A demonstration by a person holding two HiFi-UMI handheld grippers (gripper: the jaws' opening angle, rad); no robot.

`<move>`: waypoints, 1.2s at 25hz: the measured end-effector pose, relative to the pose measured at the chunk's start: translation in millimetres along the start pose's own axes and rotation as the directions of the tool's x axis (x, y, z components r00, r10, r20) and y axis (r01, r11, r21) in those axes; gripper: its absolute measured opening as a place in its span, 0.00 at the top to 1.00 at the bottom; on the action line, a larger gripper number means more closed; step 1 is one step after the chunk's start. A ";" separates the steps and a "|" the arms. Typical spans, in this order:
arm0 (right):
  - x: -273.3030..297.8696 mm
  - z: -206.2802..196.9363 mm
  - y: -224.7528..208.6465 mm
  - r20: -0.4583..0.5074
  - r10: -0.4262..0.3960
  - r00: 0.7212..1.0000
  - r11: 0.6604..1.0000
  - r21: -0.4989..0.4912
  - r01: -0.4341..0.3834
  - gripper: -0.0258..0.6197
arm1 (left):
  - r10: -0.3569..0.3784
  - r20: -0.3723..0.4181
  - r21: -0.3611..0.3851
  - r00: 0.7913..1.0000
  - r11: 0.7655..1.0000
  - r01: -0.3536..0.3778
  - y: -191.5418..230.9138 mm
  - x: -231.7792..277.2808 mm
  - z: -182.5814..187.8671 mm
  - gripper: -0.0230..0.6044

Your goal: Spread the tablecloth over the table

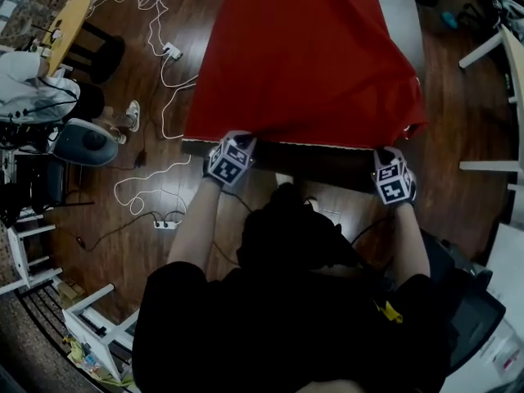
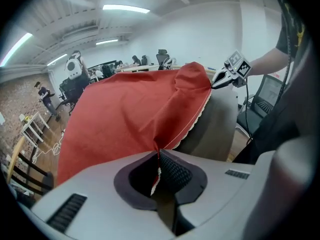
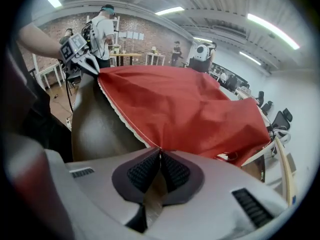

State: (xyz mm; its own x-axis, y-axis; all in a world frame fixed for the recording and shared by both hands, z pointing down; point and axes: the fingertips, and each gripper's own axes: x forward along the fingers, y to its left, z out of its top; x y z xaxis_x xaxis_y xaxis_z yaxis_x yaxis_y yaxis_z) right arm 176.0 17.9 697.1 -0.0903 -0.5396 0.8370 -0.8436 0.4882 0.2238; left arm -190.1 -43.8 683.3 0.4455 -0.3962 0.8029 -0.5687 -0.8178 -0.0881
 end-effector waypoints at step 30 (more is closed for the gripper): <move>-45.2 -39.6 97.9 0.026 0.242 0.970 0.969 -0.047 -0.241 0.85 | 0.111 -0.146 -0.182 0.983 0.974 -0.137 -30.4 -35.7 -79.3 0.66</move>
State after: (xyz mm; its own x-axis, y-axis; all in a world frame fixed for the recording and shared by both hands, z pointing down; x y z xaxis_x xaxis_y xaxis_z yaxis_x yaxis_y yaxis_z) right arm 118.4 117.2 700.9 -0.3058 -0.4232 0.8529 -0.7712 0.6354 0.0387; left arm -243.5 28.3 704.1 0.2737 -0.4193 0.8656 -0.7409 -0.6658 -0.0882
